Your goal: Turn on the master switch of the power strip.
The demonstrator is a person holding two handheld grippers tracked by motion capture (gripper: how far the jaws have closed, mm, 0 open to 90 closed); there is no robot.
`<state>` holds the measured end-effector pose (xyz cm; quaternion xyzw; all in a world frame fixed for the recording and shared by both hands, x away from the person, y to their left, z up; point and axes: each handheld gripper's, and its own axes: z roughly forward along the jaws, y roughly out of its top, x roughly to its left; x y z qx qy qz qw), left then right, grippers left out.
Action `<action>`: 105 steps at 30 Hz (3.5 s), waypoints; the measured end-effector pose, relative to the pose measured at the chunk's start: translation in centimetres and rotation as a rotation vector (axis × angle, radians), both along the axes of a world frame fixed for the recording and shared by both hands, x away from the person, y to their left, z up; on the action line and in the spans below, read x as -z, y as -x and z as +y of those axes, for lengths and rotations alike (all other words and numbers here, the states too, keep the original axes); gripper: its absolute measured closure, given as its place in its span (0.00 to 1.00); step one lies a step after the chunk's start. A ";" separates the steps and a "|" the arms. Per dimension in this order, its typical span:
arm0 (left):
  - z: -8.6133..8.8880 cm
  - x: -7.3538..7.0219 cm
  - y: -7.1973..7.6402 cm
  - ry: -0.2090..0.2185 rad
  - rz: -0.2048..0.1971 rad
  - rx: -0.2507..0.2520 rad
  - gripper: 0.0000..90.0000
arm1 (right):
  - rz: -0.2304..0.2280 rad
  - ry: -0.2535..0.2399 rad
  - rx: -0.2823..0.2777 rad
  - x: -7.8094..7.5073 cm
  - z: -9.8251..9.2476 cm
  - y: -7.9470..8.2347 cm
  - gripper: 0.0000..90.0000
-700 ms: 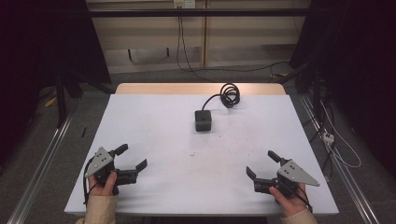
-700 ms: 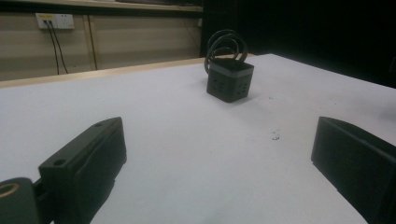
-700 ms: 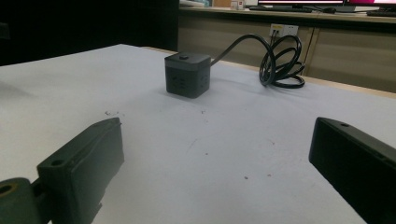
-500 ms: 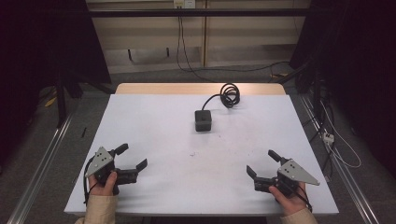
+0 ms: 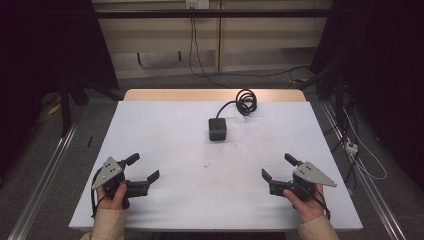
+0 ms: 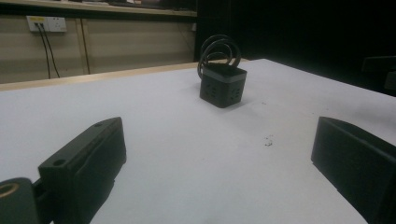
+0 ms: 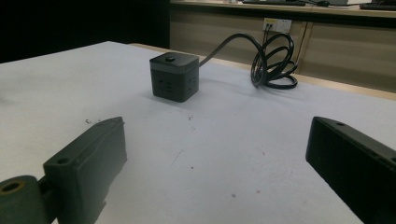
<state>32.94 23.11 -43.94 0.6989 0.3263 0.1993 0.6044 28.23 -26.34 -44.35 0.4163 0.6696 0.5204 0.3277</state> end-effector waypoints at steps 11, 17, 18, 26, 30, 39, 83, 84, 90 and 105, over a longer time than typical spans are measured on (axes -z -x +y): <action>-0.1 0.0 0.0 0.021 -0.002 0.001 0.03 | 0.023 -0.009 -0.003 -0.6 1.7 -2.8 0.07; -0.1 -0.1 0.0 0.022 -0.006 0.000 0.03 | 0.045 -0.005 -0.003 -0.5 2.5 -4.0 0.07; -0.1 -0.1 -0.1 0.025 -0.005 -0.001 0.03 | 0.047 -0.005 -0.005 -0.5 2.6 -4.2 0.07; -0.1 0.0 -0.3 0.030 -0.007 0.002 0.03 | 0.050 0.009 -0.011 -0.9 3.7 -5.5 0.07; -0.1 0.0 -0.3 0.030 -0.006 0.007 0.03 | 0.052 0.005 -0.005 -1.1 4.0 -6.2 0.08; -0.2 0.0 -0.4 0.039 -0.003 0.006 0.03 | 0.054 0.007 0.001 -1.5 4.5 -7.4 0.10; -0.3 0.0 -0.6 0.041 -0.010 0.008 0.03 | 0.091 -0.011 -0.023 -2.1 7.1 -11.1 0.35; -0.3 0.0 -0.6 0.042 -0.009 0.008 0.03 | 0.093 -0.011 -0.028 -2.1 7.1 -11.2 0.37; -0.2 0.0 -0.6 0.047 -0.009 0.006 0.03 | 0.099 -0.022 -0.034 -2.1 7.3 -11.6 0.44; -0.3 0.0 -0.6 0.044 -0.009 0.007 0.03 | 0.112 -0.028 -0.074 -2.0 7.2 -12.3 0.63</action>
